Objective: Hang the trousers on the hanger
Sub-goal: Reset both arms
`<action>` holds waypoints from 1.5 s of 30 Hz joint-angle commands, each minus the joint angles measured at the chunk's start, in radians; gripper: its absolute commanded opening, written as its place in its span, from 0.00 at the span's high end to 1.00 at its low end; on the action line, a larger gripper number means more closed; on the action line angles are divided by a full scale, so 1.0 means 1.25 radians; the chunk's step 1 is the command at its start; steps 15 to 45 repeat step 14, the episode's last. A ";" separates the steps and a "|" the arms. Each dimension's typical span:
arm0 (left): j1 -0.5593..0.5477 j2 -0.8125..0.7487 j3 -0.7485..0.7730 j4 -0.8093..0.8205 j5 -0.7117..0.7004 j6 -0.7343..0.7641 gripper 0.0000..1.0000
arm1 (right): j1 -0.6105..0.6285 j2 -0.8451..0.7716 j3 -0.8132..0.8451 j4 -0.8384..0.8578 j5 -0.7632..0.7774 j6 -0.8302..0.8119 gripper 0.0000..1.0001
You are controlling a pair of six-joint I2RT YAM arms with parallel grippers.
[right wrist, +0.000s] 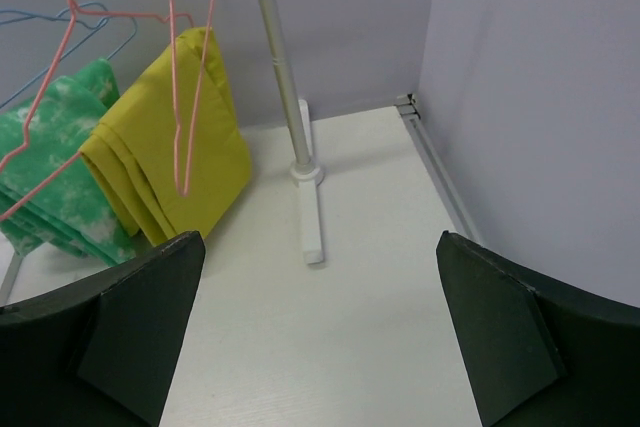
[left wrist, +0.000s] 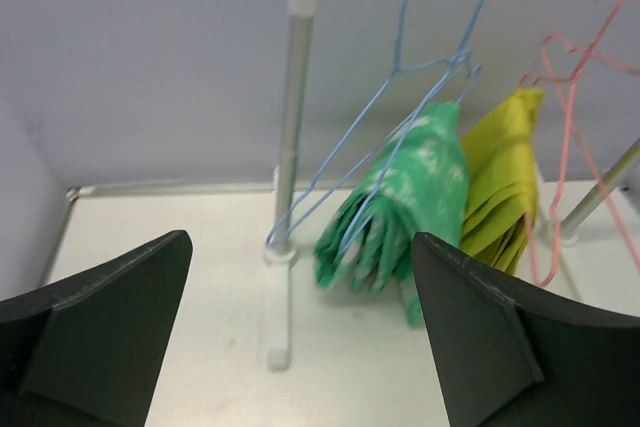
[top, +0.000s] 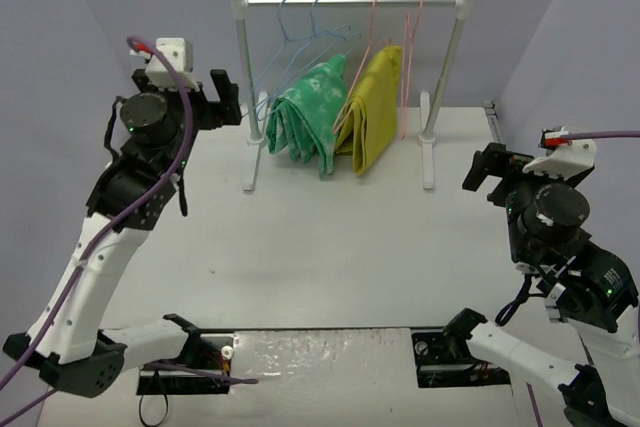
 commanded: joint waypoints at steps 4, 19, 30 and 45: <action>0.008 -0.221 -0.100 -0.274 -0.190 0.046 0.06 | -0.002 -0.005 0.012 0.095 0.075 -0.171 0.00; 0.009 -0.385 -0.149 -0.418 -0.276 0.020 0.03 | 0.001 -0.036 -0.021 0.174 0.012 -0.190 0.00; 0.009 -0.385 -0.149 -0.418 -0.276 0.020 0.03 | 0.001 -0.036 -0.021 0.174 0.012 -0.190 0.00; 0.009 -0.385 -0.149 -0.418 -0.276 0.020 0.03 | 0.001 -0.036 -0.021 0.174 0.012 -0.190 0.00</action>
